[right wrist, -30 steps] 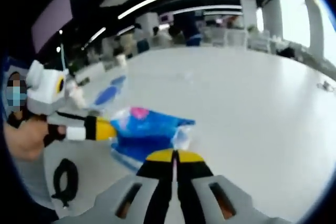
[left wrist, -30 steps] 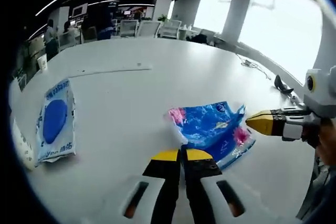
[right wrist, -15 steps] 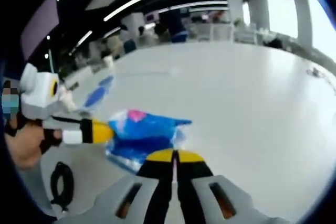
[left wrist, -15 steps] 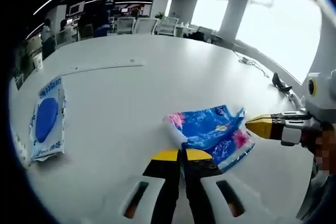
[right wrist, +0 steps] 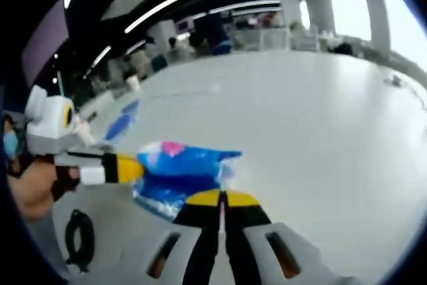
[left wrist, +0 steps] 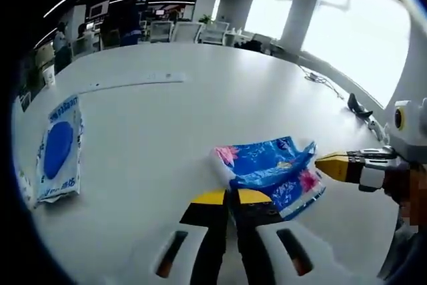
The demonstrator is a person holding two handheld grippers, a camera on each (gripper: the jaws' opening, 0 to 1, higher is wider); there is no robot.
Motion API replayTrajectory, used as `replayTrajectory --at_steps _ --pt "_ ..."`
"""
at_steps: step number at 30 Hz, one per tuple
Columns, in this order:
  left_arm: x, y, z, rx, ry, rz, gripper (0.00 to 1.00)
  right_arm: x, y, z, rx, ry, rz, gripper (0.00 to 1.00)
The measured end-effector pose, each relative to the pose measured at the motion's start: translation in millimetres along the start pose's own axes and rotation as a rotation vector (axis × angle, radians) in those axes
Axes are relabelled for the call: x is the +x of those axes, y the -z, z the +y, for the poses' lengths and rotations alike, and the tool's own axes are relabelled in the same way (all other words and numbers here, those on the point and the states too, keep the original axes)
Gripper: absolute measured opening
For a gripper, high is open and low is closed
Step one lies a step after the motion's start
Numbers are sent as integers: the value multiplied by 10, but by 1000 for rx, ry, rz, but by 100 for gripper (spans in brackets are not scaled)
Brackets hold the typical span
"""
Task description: Arrange the tabletop items into an orderly group along one side of the table until the central work area is clear of visible clutter.
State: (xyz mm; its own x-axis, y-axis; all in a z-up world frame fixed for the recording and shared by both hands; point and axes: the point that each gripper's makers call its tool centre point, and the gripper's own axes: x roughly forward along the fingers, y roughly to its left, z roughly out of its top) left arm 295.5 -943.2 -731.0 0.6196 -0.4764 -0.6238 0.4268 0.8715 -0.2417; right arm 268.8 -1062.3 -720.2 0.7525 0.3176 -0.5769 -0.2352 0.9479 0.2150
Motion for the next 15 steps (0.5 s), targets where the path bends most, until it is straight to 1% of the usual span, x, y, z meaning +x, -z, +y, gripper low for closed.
replayTrajectory --at_steps 2,4,5,6,7,8,10,11,12,13,14,15 --pt "1 3 -6 3 -3 -3 3 -2 2 -11 -10 0 3 0" --pt "0 14 -7 4 -6 -3 3 -5 5 -22 10 -4 -1 0" --pt "-1 16 -5 0 -7 -4 3 -5 9 -27 31 -5 -3 0" --pt "-3 19 -2 -7 -8 -4 4 -6 14 -24 77 -10 -8 0" --pt "-5 19 3 -10 -11 -4 5 -8 5 -23 79 -15 -17 0" --pt "-6 20 12 -13 -18 -4 10 -11 -4 -15 66 -20 -25 2" --pt "-15 69 56 -22 -46 9 22 -14 35 -15 29 -5 -5 10" --pt "-21 93 81 -28 -58 10 30 -19 47 1 17 -4 -5 14" --pt "-43 119 126 -35 -76 8 31 -23 52 3 18 -6 -9 17" --pt "-49 110 139 -43 -76 -4 32 -31 60 -6 17 -3 -12 23" --pt "-55 124 139 -47 -77 0 35 -33 64 -28 16 6 -15 28" --pt "-60 123 154 -44 -84 -5 38 -35 61 -55 12 17 -22 35"
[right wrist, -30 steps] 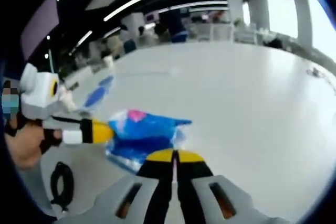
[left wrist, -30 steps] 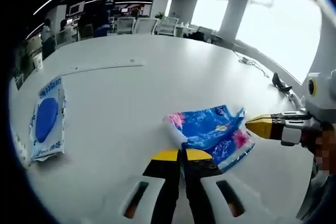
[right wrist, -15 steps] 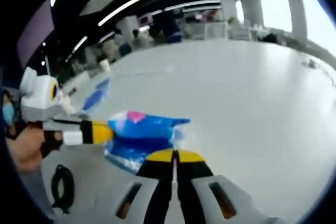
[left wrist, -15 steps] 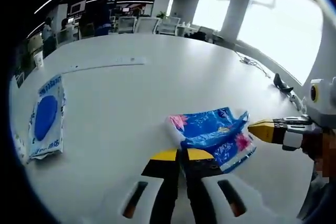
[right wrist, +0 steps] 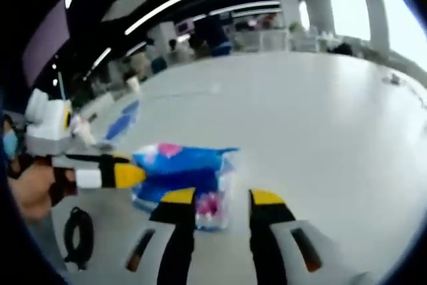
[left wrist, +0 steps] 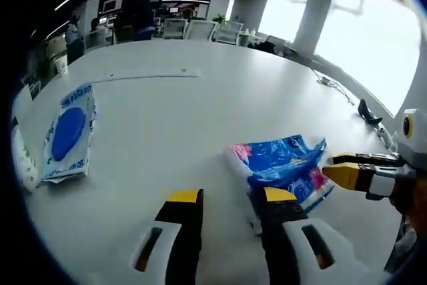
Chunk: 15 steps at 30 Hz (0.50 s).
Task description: Arrange the tabletop items into an orderly group along one side of the table until the central work area is clear of visible clutter.
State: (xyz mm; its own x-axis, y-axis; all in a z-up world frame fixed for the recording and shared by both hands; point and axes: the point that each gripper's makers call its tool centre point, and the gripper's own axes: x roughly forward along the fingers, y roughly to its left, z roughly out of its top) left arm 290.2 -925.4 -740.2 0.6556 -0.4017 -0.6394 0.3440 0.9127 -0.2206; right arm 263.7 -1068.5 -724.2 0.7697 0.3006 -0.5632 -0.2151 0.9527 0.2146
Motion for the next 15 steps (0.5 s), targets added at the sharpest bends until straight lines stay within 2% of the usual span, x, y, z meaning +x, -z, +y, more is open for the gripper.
replayTrajectory --at_steps 3,6,10,15 --pt "-16 14 14 -5 -7 -15 48 -14 -20 -60 6 30 -26 48" --pt "-39 -25 -41 -39 21 -51 58 -17 -29 -74 -2 39 -33 54" --pt "-81 -70 -55 -21 13 -72 67 -39 -46 -58 -15 44 -37 55" --pt "-170 -139 -39 -17 11 -100 70 -102 -124 -22 -3 47 -69 54"
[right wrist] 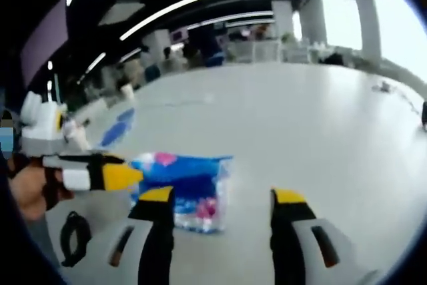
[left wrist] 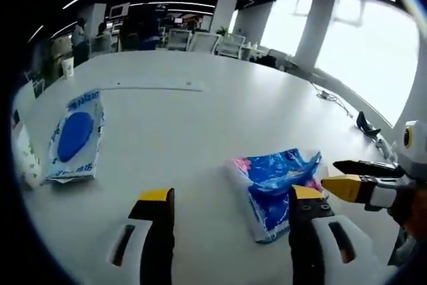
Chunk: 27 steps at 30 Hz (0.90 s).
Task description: Arrange the tabletop items into an orderly group along one side of the table until the central work area is clear of visible clutter.
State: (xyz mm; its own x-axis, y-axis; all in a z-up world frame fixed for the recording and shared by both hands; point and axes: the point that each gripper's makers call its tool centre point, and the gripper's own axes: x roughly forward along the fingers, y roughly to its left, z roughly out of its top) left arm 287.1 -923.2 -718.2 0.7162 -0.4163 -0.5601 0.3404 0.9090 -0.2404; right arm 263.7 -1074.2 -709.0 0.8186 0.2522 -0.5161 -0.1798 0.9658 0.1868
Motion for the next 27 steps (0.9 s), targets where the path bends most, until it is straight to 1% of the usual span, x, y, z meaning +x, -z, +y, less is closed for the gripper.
replayTrajectory --at_steps 5,9,14,16,19,20,23,25,27 --pt "-99 -60 139 -1 -16 -33 74 -66 -60 106 -7 -10 -22 53" --pt "-206 -74 272 11 -37 -38 76 -93 -93 176 0 -17 -39 53" --pt "-322 -118 389 22 -45 -44 76 -134 -117 293 30 -16 -52 52" --pt "-354 -150 427 26 -37 -53 76 -140 -129 362 35 -20 -56 51" --pt "-438 -206 458 62 -34 -67 76 -148 -168 483 41 -31 -68 50" --pt "-468 -232 476 77 -33 -83 76 -150 -183 538 42 -38 -78 50" --pt "-535 -199 487 107 -7 -56 75 -135 -170 658 62 -46 -68 47" --pt "-628 -240 550 142 -14 -63 74 -124 -200 755 74 -51 -77 47" --pt "-701 -283 605 152 -17 -75 73 -104 -230 883 86 -63 -86 47"
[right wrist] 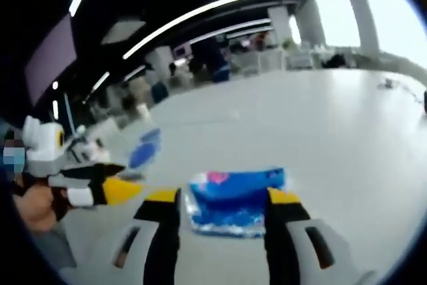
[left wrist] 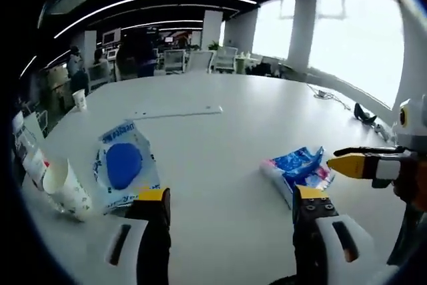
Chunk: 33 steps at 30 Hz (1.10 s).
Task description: Arrange the tabletop items into an orderly group along one side of the table until the central work area is clear of visible clutter.
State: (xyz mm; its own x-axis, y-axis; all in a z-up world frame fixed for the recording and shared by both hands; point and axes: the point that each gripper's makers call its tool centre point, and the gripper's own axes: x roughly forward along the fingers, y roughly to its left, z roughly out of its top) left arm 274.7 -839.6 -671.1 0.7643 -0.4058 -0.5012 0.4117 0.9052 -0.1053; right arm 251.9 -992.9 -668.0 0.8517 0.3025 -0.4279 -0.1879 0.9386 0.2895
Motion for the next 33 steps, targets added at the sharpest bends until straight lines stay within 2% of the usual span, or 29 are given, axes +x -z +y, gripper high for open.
replayTrajectory --at_steps 5,8,11,14,18,21,24,30,33 --pt "-154 -68 180 22 0 -32 72 103 42 289 13 -23 -1 44" --pt "-251 -51 272 31 14 -21 72 177 83 484 99 -22 4 43" --pt "-371 -100 393 54 8 -40 72 240 30 670 122 -31 -19 42" --pt "-466 -144 501 50 14 -60 72 328 45 872 158 -53 -11 42" --pt "-547 -155 637 74 14 -69 70 433 68 1149 304 -79 -11 42" --pt "-584 -144 703 81 21 -71 69 499 102 1339 303 -92 -3 41" --pt "-634 -140 765 89 26 -76 69 584 144 1532 366 -110 7 41" --pt "-761 -105 883 115 35 -83 68 712 209 1745 415 -113 23 39" --pt "-902 -151 952 143 41 -109 67 767 243 1845 454 -125 30 38"
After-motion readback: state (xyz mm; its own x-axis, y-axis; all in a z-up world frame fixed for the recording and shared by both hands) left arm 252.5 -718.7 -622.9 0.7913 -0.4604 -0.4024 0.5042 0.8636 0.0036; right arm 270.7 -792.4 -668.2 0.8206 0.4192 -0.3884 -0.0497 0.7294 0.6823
